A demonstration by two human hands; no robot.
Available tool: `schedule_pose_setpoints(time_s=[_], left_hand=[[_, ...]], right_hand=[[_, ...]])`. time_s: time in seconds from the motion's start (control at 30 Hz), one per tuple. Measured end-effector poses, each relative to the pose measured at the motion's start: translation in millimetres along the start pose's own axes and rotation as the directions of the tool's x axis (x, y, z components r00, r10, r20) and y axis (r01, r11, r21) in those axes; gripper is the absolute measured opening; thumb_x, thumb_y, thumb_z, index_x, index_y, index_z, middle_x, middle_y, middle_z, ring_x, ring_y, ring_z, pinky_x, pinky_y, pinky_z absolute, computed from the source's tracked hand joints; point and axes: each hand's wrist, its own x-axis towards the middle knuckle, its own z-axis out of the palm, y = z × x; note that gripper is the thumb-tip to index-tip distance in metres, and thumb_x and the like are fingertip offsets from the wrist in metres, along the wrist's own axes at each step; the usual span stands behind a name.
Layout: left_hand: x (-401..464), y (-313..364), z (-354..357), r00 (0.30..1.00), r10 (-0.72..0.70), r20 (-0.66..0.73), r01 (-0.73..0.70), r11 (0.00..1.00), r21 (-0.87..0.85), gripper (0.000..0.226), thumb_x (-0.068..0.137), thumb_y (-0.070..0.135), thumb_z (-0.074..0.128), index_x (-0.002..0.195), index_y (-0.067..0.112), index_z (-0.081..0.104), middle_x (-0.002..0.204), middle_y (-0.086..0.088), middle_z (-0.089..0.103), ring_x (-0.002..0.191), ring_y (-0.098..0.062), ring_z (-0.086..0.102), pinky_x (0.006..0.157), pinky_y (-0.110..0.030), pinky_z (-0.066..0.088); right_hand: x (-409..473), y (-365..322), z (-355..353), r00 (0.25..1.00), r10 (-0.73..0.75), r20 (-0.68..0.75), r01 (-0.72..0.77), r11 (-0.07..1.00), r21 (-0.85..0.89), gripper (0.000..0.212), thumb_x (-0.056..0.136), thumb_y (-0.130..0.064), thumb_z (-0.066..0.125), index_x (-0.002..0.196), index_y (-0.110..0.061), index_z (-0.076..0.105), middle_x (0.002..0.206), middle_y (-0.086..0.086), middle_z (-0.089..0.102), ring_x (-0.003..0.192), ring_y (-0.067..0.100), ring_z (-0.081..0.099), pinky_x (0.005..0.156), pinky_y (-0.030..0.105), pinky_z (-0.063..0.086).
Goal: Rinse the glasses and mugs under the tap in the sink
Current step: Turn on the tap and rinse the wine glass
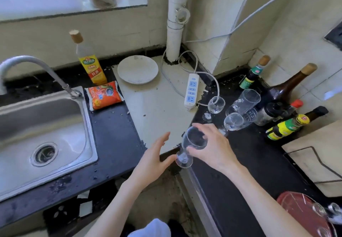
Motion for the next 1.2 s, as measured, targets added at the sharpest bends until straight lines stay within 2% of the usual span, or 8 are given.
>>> schedule_pose_setpoints(time_s=[0.13,0.37,0.57,0.63,0.77,0.93,1.03,1.2], left_hand=[[-18.3,-37.3,-66.8,0.996,-0.01,-0.086,-0.005,0.986,-0.168,0.063,0.081,0.032,0.068,0.125,0.052,0.029,0.122,0.016,0.055,0.107,0.005,0.055,0.096,-0.021,0.044],[-47.2,-123.9,-201.3,0.967,-0.16,-0.2,0.077,0.927,-0.366,0.074,0.069,0.043,0.07,0.131,0.043,0.028,0.119,0.002,0.058,0.096,-0.013,0.064,0.084,-0.032,0.053],[-58.8,-178.0,-270.1,0.905,-0.322,-0.277,0.151,0.853,-0.499,0.068,0.062,0.053,0.077,0.118,0.042,0.041,0.108,-0.003,0.058,0.086,-0.013,0.063,0.081,-0.036,0.053],[-54.5,-196.9,-280.7,0.861,-0.412,-0.297,0.18,0.794,-0.58,0.069,0.057,0.055,0.076,0.116,0.043,0.043,0.108,-0.004,0.06,0.084,-0.02,0.065,0.083,-0.04,0.052],[-37.3,-231.3,-290.2,0.788,-0.534,-0.306,0.215,0.705,-0.676,0.066,0.058,0.05,0.076,0.115,0.043,0.042,0.108,-0.008,0.059,0.077,-0.018,0.065,0.084,-0.042,0.052],[-14.5,-260.6,-289.6,0.703,-0.637,-0.317,0.229,0.625,-0.746,0.061,0.077,0.029,0.07,0.129,0.023,0.039,0.1,-0.008,0.059,0.072,-0.02,0.061,0.083,-0.047,0.053],[-7.3,-266.0,-288.1,0.673,-0.682,-0.286,0.214,0.55,-0.807,0.054,0.081,0.023,0.067,0.127,0.021,0.039,0.109,-0.016,0.055,0.074,-0.024,0.058,0.08,-0.044,0.054],[-3.9,-274.4,-287.5,0.659,-0.703,-0.269,0.188,0.499,-0.846,0.069,0.063,0.039,0.07,0.123,0.025,0.041,0.115,-0.017,0.056,0.078,-0.026,0.06,0.078,-0.042,0.057]], right_hand=[[35.2,-92.3,49.2,0.984,-0.149,0.097,0.143,0.987,0.067,0.068,0.074,-0.04,0.072,0.134,-0.032,0.042,0.117,-0.01,0.046,0.1,0.006,0.047,0.087,0.022,0.041],[90.6,-226.6,155.3,0.939,-0.298,0.171,0.265,0.945,0.191,0.068,0.074,-0.043,0.071,0.135,-0.032,0.043,0.111,-0.011,0.047,0.092,0.005,0.048,0.083,0.02,0.041],[140.5,-286.4,207.0,0.884,-0.279,0.375,0.126,0.915,0.383,0.06,0.086,-0.052,0.051,0.14,-0.029,0.038,0.116,-0.009,0.054,0.101,0.006,0.054,0.093,0.029,0.046],[170.6,-286.8,223.8,0.91,-0.242,0.336,0.102,0.917,0.385,0.053,0.09,-0.046,0.049,0.137,-0.022,0.043,0.111,-0.008,0.058,0.1,0.009,0.057,0.09,0.035,0.049],[244.5,-272.6,258.3,0.98,-0.146,0.131,0.118,0.972,0.205,0.04,0.093,-0.024,0.052,0.131,-0.01,0.049,0.114,0.007,0.06,0.101,0.021,0.058,0.078,0.025,0.041],[312.7,-257.1,306.5,0.984,-0.151,0.095,0.151,0.988,0.015,0.043,0.094,-0.016,0.047,0.135,-0.004,0.043,0.131,0.018,0.049,0.119,0.03,0.047,0.097,0.033,0.036],[326.5,-254.2,321.3,0.973,-0.228,0.047,0.229,0.973,-0.02,0.03,0.094,-0.015,0.045,0.117,-0.002,0.06,0.113,0.021,0.06,0.103,0.033,0.055,0.083,0.035,0.04],[330.7,-250.2,327.2,0.92,-0.389,-0.055,0.378,0.914,-0.148,0.024,0.093,-0.012,0.048,0.096,0.003,0.068,0.091,0.022,0.065,0.085,0.036,0.058,0.074,0.044,0.045]])
